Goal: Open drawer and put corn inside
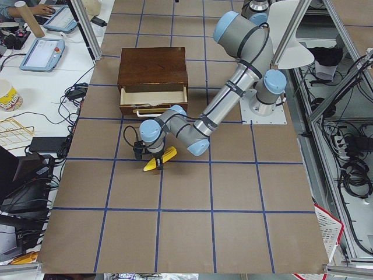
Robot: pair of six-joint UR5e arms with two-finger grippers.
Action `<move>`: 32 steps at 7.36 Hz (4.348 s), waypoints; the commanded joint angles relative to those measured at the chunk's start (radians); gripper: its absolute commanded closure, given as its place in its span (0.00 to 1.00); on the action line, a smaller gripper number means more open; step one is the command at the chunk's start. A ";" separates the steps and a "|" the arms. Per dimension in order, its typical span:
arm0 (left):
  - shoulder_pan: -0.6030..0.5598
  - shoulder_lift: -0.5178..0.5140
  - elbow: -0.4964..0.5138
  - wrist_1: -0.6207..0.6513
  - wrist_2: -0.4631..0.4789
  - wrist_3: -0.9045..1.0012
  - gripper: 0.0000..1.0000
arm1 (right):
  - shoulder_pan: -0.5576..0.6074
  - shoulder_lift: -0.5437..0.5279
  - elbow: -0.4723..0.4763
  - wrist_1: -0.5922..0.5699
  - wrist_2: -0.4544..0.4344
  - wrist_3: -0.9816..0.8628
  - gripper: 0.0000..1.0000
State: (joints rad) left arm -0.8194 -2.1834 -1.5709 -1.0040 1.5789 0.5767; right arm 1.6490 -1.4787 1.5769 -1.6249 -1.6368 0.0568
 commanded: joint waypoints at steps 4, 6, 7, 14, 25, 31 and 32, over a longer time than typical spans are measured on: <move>-0.004 0.022 0.012 -0.007 0.003 0.002 1.00 | 0.000 0.000 0.000 0.000 0.000 0.000 0.00; -0.021 0.062 0.047 -0.054 0.006 0.002 1.00 | 0.000 0.000 0.000 0.000 0.000 0.000 0.00; -0.023 0.097 0.102 -0.158 0.004 0.003 1.00 | 0.000 0.000 0.000 -0.001 -0.002 0.000 0.00; -0.324 0.234 0.308 -0.476 -0.005 -0.017 1.00 | 0.000 -0.002 -0.002 0.000 0.003 0.000 0.00; -0.386 0.223 0.199 -0.453 -0.051 -0.175 0.07 | 0.000 -0.002 -0.002 0.000 0.002 0.000 0.00; -0.432 0.354 0.247 -0.574 -0.045 -0.213 0.02 | 0.000 -0.002 -0.002 0.000 0.002 0.000 0.00; -0.487 0.397 0.239 -0.593 -0.040 -0.248 0.00 | 0.000 -0.002 -0.002 0.000 0.003 0.000 0.00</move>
State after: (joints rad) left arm -1.2526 -1.8355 -1.3300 -1.5638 1.5351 0.3625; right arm 1.6490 -1.4803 1.5754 -1.6245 -1.6349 0.0567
